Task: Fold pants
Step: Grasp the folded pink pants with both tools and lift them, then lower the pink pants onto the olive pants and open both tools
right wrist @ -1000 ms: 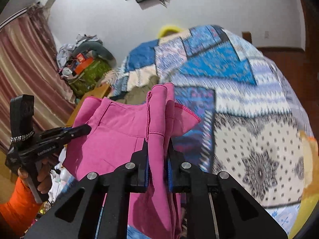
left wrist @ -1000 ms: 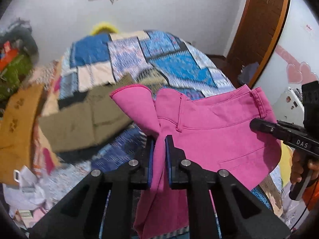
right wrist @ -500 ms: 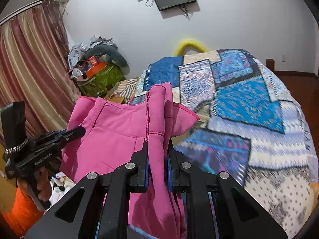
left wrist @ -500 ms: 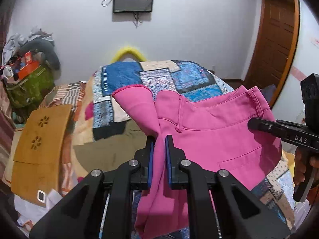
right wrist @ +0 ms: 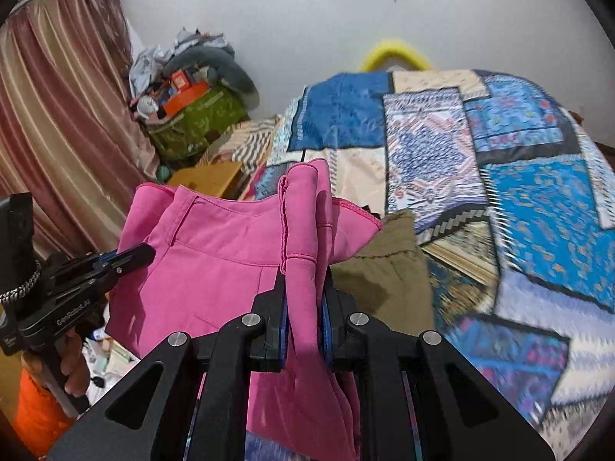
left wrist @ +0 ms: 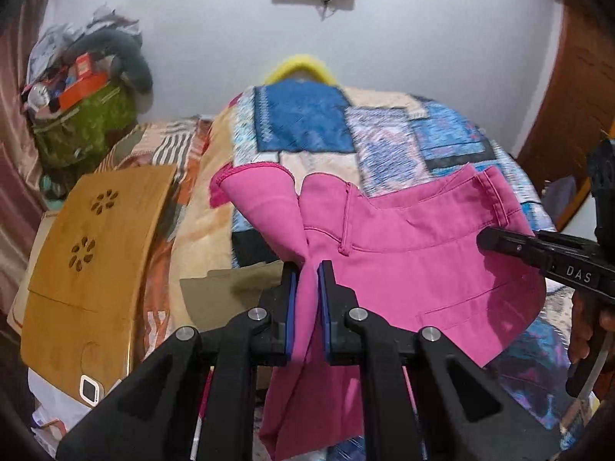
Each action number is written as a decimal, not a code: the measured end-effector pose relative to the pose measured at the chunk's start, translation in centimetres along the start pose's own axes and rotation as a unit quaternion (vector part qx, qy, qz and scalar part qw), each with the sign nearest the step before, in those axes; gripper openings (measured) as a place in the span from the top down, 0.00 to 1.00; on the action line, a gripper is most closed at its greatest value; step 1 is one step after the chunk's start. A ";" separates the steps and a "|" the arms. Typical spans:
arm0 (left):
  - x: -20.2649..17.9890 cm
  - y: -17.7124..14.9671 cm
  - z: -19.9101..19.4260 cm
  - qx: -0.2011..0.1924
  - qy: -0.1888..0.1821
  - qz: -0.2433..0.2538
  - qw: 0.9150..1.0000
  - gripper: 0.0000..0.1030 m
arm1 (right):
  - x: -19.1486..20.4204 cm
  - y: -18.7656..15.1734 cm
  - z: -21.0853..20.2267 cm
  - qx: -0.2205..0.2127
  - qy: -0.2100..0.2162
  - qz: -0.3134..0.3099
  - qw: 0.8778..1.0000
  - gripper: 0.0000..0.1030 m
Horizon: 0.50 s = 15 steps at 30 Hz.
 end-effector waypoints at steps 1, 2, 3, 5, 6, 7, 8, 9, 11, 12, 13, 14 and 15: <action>0.4 -0.1 1.1 0.007 0.004 -0.004 1.000 0.90 | -0.2 0.3 0.9 0.007 -0.002 -0.002 1.000 0.88; 0.8 -0.2 2.3 0.016 0.010 -0.005 1.000 0.90 | -0.3 0.5 1.6 0.012 -0.004 -0.003 1.000 0.88; 1.1 -0.3 3.4 0.023 0.017 -0.006 1.000 0.90 | -0.4 0.7 2.6 0.017 -0.006 -0.004 1.000 0.88; 1.7 -0.5 5.2 0.036 0.026 -0.006 0.999 0.90 | -0.6 0.8 4.5 0.027 -0.007 -0.006 1.000 0.88; 2.0 -0.7 6.3 0.044 0.030 -0.007 0.999 0.90 | -0.6 0.9 5.1 0.030 -0.008 -0.006 0.999 0.88; 2.3 -0.8 7.1 0.050 0.031 -0.008 0.998 0.90 | -0.8 0.8 6.1 0.038 -0.012 -0.008 0.999 0.88; 2.6 -1.0 8.1 0.058 0.031 -0.009 0.998 0.90 | -0.9 0.8 6.7 0.044 -0.015 -0.010 0.999 0.88; 2.8 -1.2 8.9 0.065 0.031 -0.011 0.997 0.90 | -1.1 0.5 7.7 0.055 -0.022 -0.015 0.998 0.88; 3.2 -1.8 10.8 0.082 0.037 -0.011 0.996 0.90 | -1.4 0.3 8.7 0.067 -0.036 -0.022 0.997 0.87; 3.4 -2.0 11.4 0.087 0.040 -0.010 0.995 0.89 | -1.6 0.0 9.1 0.069 -0.047 -0.030 0.996 0.86; 3.4 -2.2 11.8 0.090 0.044 -0.008 0.995 0.85 | -1.7 -0.1 9.2 0.070 -0.058 -0.037 0.995 0.83; 3.6 -2.4 12.2 0.092 0.055 -0.006 0.994 0.80 | -1.8 -0.2 9.3 0.069 -0.071 -0.042 0.994 0.81; 3.7 -2.5 12.3 0.093 0.065 -0.005 0.994 0.78 | -2.0 -0.3 9.2 0.069 -0.084 -0.041 0.993 0.80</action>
Point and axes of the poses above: each gripper's, at about its wrist camera, not at the fingertips, and z roughly the way its jaws point, x to its left, y to its top, the point moved 4 cm from there along z, roughly the way its jaws point, and after that the axes turned 8 degrees about x, right-handed, at the moved point
